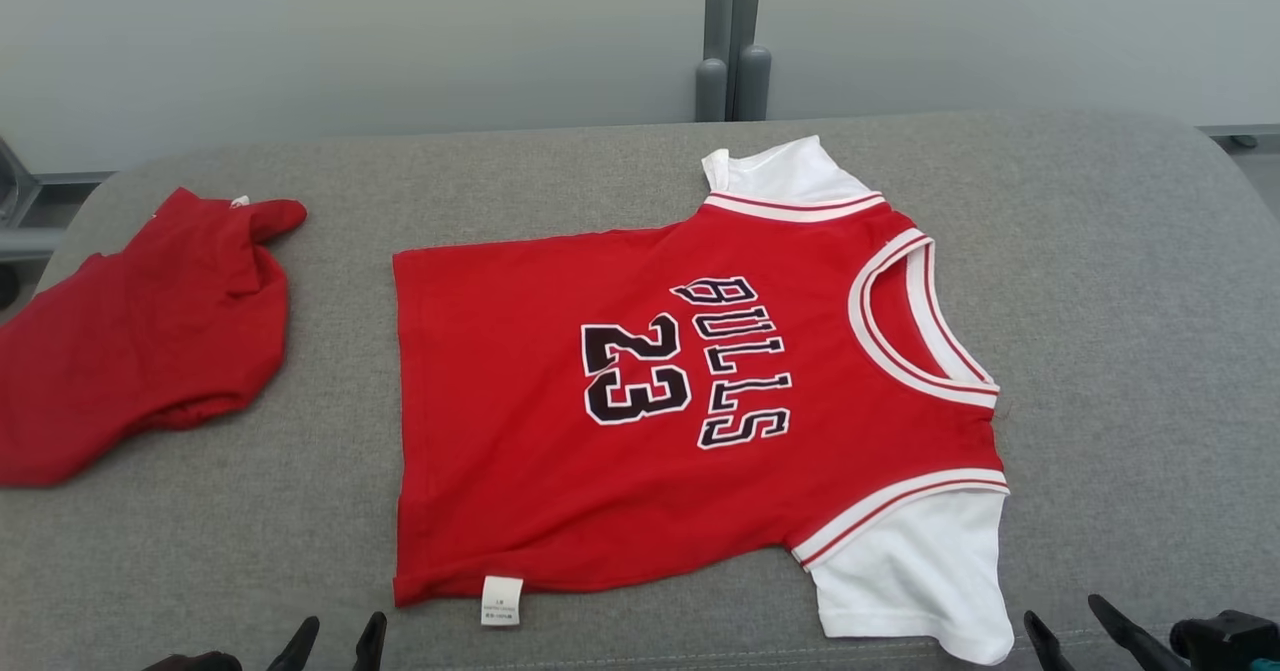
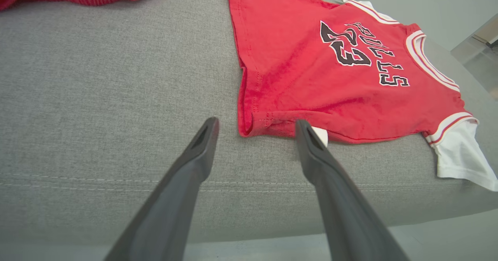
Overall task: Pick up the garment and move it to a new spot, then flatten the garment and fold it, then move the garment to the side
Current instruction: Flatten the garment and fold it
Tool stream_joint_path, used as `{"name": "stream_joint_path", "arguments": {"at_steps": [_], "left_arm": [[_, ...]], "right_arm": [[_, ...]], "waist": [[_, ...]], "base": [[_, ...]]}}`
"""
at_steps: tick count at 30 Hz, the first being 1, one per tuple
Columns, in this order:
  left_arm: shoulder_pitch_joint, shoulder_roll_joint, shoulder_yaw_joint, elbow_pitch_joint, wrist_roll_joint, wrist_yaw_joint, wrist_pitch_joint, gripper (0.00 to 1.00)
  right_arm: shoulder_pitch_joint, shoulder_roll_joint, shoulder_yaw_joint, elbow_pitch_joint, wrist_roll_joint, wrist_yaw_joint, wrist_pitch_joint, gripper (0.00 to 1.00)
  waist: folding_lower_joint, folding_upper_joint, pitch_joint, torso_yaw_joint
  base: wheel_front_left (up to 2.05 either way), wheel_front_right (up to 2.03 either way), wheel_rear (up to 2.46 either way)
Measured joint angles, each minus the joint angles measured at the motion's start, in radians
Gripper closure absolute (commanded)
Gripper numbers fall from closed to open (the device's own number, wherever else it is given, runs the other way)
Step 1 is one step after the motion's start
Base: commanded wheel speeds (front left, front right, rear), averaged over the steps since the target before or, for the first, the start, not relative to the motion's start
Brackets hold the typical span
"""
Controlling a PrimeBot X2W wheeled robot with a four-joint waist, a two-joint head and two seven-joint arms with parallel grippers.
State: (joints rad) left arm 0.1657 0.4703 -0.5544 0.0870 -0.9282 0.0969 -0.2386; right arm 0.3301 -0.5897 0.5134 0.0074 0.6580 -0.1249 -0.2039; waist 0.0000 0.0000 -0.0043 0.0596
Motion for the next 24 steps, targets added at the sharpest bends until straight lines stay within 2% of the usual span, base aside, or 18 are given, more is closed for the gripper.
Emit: {"name": "stream_joint_path", "arguments": {"at_steps": [8,22,24], "left_arm": [[-0.009,-0.026,-0.026,-0.004,0.012,0.0,0.0,0.0],[-0.115,-0.071,-0.059,0.024,0.028,-0.001,0.002,0.0],[-0.121,-0.071,-0.063,0.032,0.032,-0.001,0.01,0.0]], "right_arm": [[-0.058,0.04,0.032,0.064,-0.036,0.0,0.038,0.0],[-0.18,0.135,0.118,0.218,-0.074,0.001,0.102,0.0],[-0.197,0.149,0.119,0.232,-0.074,0.002,0.108,0.14]], "waist": [[0.0,0.0,0.053,-0.008],[0.0,0.0,0.13,-0.021],[0.0,0.0,0.132,-0.02]], "base": [[0.0,0.0,0.0],[0.0,0.0,0.0],[0.0,0.0,0.0]]}}
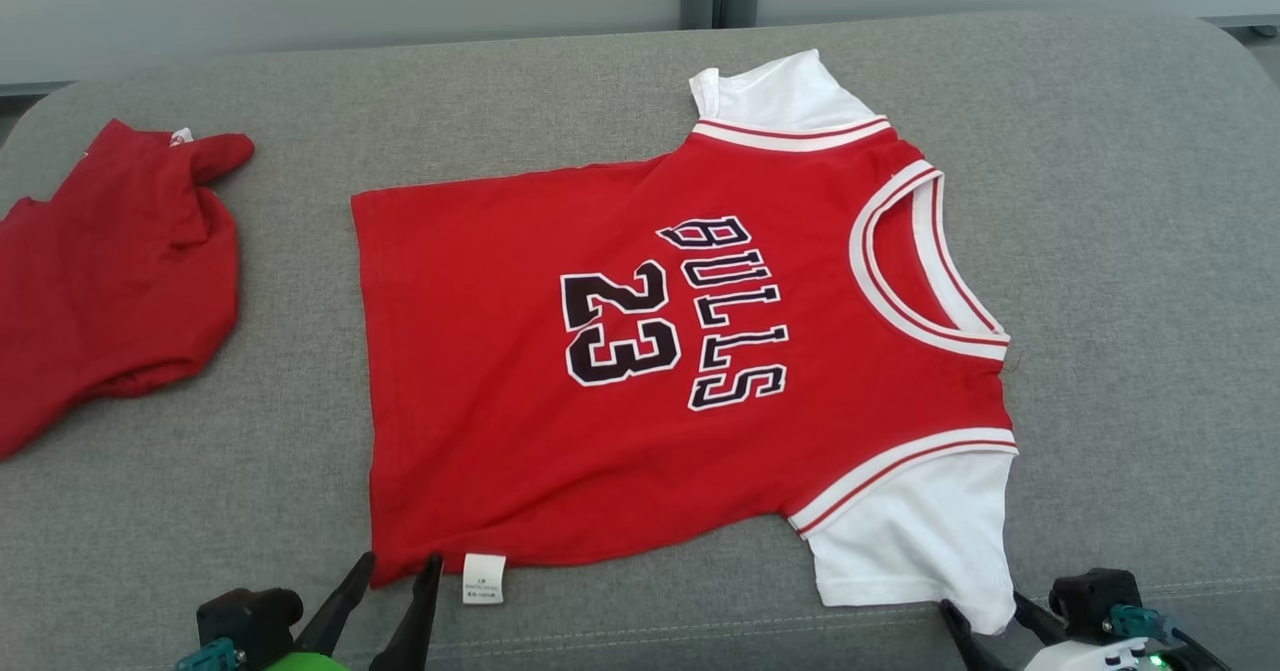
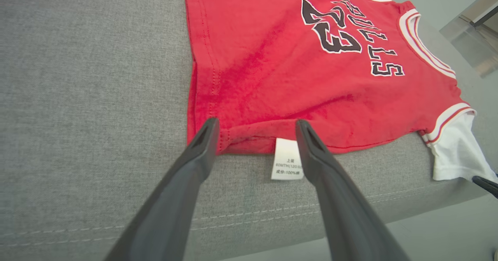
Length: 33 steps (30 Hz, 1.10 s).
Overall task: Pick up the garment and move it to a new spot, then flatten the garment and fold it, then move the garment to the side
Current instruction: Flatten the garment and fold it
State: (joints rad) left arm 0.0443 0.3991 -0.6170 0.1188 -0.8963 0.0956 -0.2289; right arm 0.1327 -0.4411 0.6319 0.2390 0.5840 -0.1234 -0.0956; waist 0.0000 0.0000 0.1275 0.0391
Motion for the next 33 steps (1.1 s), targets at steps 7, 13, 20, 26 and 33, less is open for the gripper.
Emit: {"name": "stream_joint_path", "arguments": {"at_steps": [7,13,20,26,33], "left_arm": [[-0.018,-0.008,-0.01,0.02,0.004,-0.009,0.01,0.0],[-0.019,-0.019,-0.024,0.047,0.004,-0.013,0.026,0.0],[-0.026,-0.017,-0.003,0.077,0.004,-0.012,0.025,0.0],[-0.034,-0.017,0.001,0.105,0.002,-0.012,0.034,0.0],[-0.036,-0.032,-0.008,0.113,-0.008,-0.023,0.043,0.64]], "right_arm": [[-0.031,0.026,0.001,0.047,0.001,0.012,0.0,1.0],[-0.042,0.038,0.007,0.079,0.007,0.029,0.001,1.0],[-0.055,0.052,0.012,0.105,0.008,0.044,0.0,1.0],[-0.065,0.058,0.016,0.126,0.008,0.053,-0.001,1.0],[-0.081,0.064,0.019,0.144,0.008,0.063,-0.01,1.0]], "waist": [[0.0,0.0,-0.002,0.003],[0.0,0.0,-0.008,0.001],[0.0,0.0,-0.013,-0.008],[0.0,0.0,-0.01,-0.015],[0.0,0.0,-0.004,-0.023]], "base": [[0.0,0.0,0.0],[0.0,0.0,0.0],[0.0,0.0,0.0],[0.0,0.0,0.0],[0.0,0.0,0.0]]}}
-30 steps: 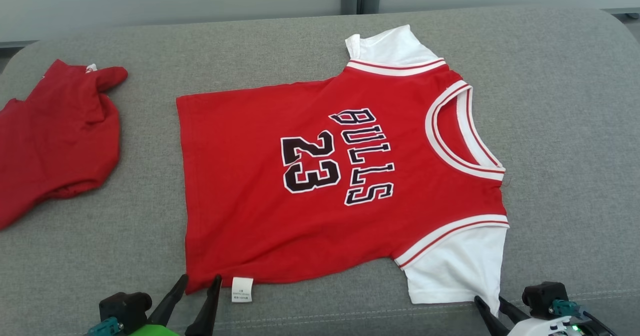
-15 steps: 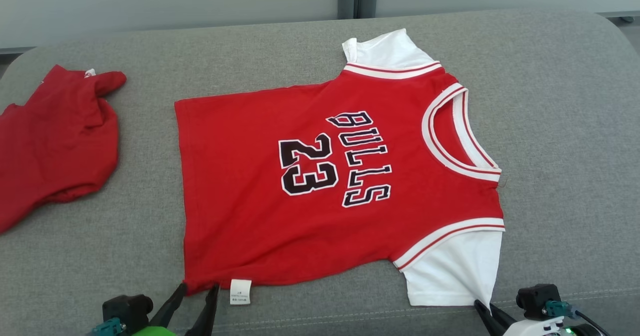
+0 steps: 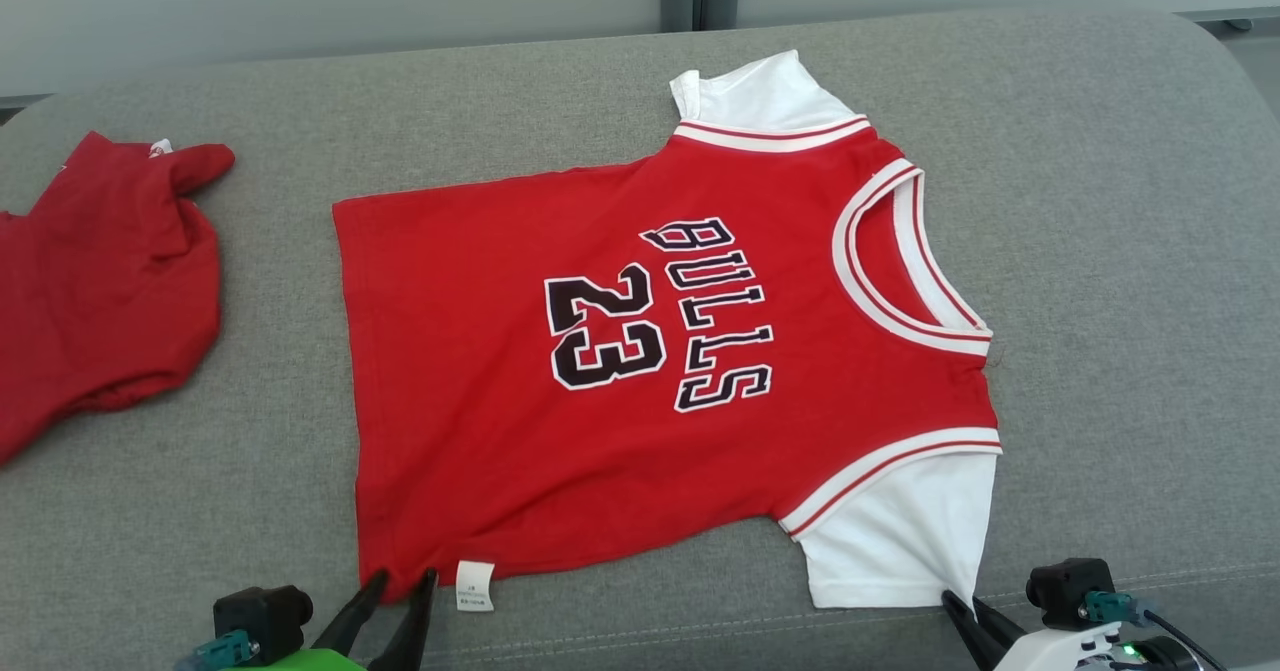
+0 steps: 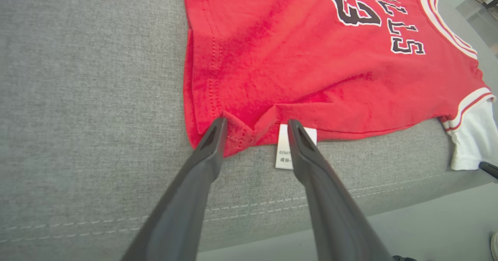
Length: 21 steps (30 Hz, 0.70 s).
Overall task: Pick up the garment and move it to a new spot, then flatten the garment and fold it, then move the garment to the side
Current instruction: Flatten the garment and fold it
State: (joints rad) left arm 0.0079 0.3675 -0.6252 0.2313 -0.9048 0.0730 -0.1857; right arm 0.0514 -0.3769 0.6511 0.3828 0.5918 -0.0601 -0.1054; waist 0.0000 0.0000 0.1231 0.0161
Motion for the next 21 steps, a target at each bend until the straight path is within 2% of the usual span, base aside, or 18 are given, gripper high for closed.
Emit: {"name": "stream_joint_path", "arguments": {"at_steps": [1,2,7,12,18,21], "left_arm": [[-0.002,0.0,-0.003,0.001,0.0,-0.003,0.0,0.78],[-0.005,0.0,-0.004,0.002,0.0,-0.004,0.0,1.0],[-0.013,0.0,-0.012,-0.001,-0.006,-0.026,0.01,1.0],[-0.014,0.014,-0.012,-0.036,-0.029,-0.057,0.042,1.0],[-0.024,0.074,0.011,-0.12,-0.07,-0.094,0.074,1.0],[-0.054,0.094,0.02,-0.165,-0.081,-0.113,0.101,1.0]], "right_arm": [[-0.002,0.0,0.0,0.0,0.0,0.002,0.0,1.0],[-0.002,0.002,-0.001,0.0,0.002,0.008,-0.004,1.0],[-0.003,0.018,-0.032,-0.017,0.054,0.029,-0.023,1.0],[0.013,0.043,-0.135,-0.097,0.212,0.061,-0.045,1.0],[0.014,0.002,-0.199,-0.206,0.317,0.123,-0.026,1.0],[0.013,-0.023,-0.212,-0.23,0.334,0.123,-0.006,1.0]], "waist": [[0.0,0.0,0.001,-0.001],[0.0,0.0,0.002,-0.002],[0.0,0.0,0.012,-0.004],[0.0001,0.0,0.03,-0.004],[0.0001,0.0,0.046,-0.022],[0.0001,0.0,0.058,-0.03]], "base": [[0.0,0.0,0.0],[0.0,0.0,0.0],[0.0,0.0,0.0],[0.0,0.0,0.0],[0.0,0.0,0.0],[0.0,0.0,0.0]]}}
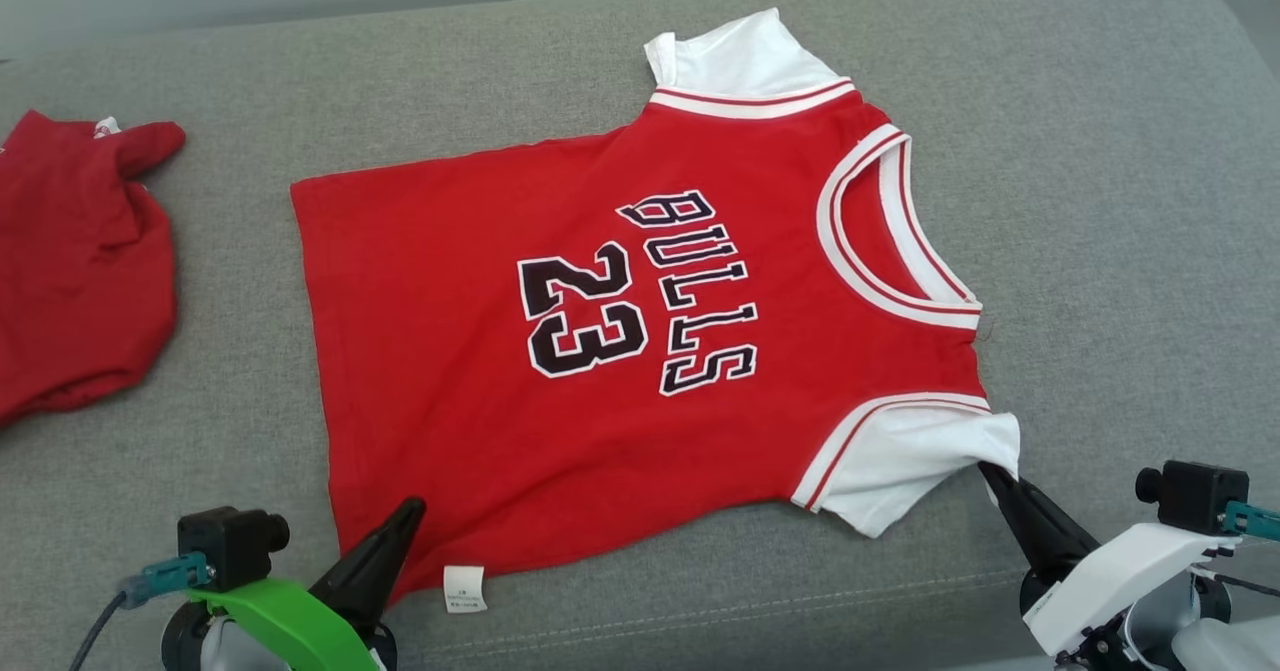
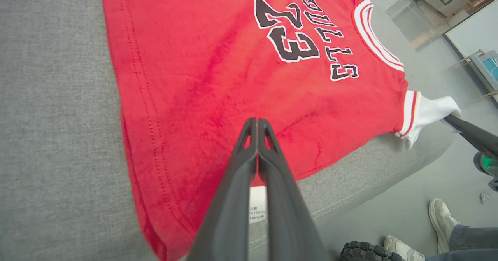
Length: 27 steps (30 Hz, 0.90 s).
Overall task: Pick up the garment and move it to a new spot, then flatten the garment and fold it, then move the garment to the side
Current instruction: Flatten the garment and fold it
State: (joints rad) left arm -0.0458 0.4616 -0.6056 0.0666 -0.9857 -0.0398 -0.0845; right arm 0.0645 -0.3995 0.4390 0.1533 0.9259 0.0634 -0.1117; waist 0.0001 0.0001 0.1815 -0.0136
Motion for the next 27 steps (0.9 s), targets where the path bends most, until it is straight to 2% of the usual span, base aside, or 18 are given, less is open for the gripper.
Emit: {"name": "stream_joint_path", "arguments": {"at_steps": [5,8,9,10,11,25,27], "left_arm": [[-0.001,0.035,-0.007,-0.013,-0.027,0.005,0.074,1.0],[0.011,0.043,0.001,-0.009,-0.037,0.023,0.081,0.5],[0.015,0.047,0.002,-0.007,-0.042,0.027,0.085,0.29],[0.022,0.051,0.004,-0.006,-0.042,0.036,0.086,0.12],[0.03,0.057,0.006,-0.002,-0.042,0.044,0.092,0.0],[0.062,0.065,0.002,-0.019,-0.057,0.064,0.125,0.0],[0.063,0.065,0.002,-0.022,-0.058,0.067,0.126,0.06]], "right_arm": [[-0.001,-0.025,0.0,-0.027,0.009,0.002,0.03,1.0],[0.003,-0.025,0.0,-0.036,0.021,0.007,0.039,1.0],[0.004,-0.025,0.001,-0.039,0.025,0.007,0.044,1.0],[0.004,-0.025,0.005,-0.042,0.026,0.007,0.052,1.0],[0.004,-0.025,0.008,-0.045,0.026,0.007,0.053,1.0],[0.007,-0.042,0.003,-0.079,0.044,0.009,0.084,1.0],[0.007,-0.043,0.003,-0.084,0.044,0.008,0.088,1.0]], "waist": [[0.0,0.0,0.022,-0.007],[0.0,0.0,0.031,-0.002],[0.0,0.0,0.033,0.001],[0.0,0.0,0.035,0.004],[0.0,0.0,0.036,0.006],[0.0,0.0,0.041,0.021],[0.0,0.0,0.042,0.022]], "base": [[0.0,0.0,0.0],[0.0,0.0,0.0],[0.0,0.0,0.0],[0.0,0.0,0.0],[0.0,0.0,0.0],[0.0,0.0,0.0],[0.0,0.0,0.0]]}}
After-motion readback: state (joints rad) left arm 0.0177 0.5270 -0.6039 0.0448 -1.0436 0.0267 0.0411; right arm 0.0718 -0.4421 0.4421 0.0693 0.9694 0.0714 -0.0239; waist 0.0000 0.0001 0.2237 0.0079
